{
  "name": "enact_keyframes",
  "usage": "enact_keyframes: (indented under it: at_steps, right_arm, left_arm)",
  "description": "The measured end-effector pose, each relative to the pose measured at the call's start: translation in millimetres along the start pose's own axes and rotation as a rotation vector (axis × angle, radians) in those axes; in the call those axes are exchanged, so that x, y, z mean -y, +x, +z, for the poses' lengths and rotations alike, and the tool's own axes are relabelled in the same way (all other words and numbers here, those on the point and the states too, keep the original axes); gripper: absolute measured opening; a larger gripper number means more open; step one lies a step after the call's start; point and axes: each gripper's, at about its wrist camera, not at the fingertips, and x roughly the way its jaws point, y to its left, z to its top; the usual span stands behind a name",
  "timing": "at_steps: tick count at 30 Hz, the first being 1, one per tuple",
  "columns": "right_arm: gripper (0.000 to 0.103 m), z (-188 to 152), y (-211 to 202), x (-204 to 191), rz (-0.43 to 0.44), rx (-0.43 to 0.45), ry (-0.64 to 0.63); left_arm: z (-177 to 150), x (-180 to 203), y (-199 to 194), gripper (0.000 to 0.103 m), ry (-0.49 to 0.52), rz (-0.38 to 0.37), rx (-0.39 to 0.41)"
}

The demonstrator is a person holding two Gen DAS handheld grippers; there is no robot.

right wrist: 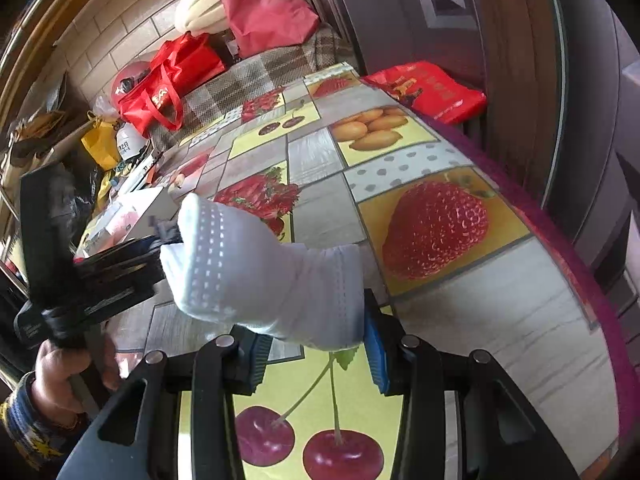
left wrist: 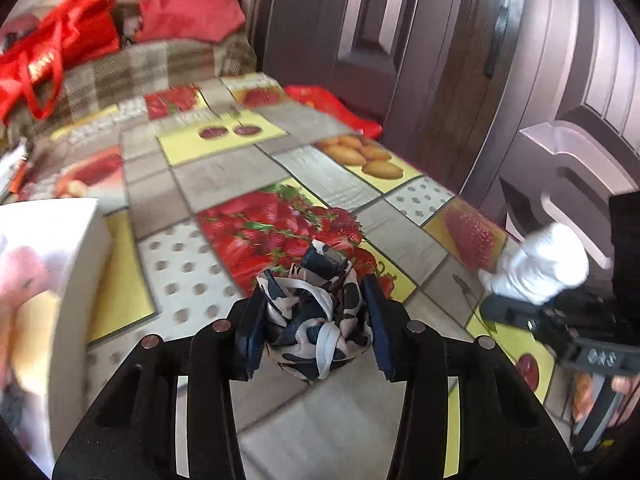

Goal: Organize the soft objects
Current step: 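Grasp the black-and-white scrunchie with the left gripper while the right lifts the sock, then carry the scrunchie and sock over the white box with both grippers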

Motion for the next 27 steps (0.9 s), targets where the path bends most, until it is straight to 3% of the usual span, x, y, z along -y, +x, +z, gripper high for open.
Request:
enact_keyframes:
  at_steps: [7, 14, 21, 27]
  right_arm:
    - [0.041, 1, 4, -18, 0.047, 0.019, -0.007]
    - [0.041, 4, 1, -63, 0.006, 0.204, -0.103]
    - [0.042, 5, 13, -97, 0.015, 0.26, -0.173]
    - [0.042, 5, 23, -115, 0.029, 0.24, -0.213]
  left_arm:
    - [-32, 8, -66, 0.043, 0.057, 0.029, 0.125]
    - [-44, -18, -123, 0.043, 0.022, 0.121, 0.269]
    - [-39, -57, -148, 0.043, -0.06, 0.181, 0.34]
    - [-37, -86, -161, 0.043, -0.113, 0.233, 0.366]
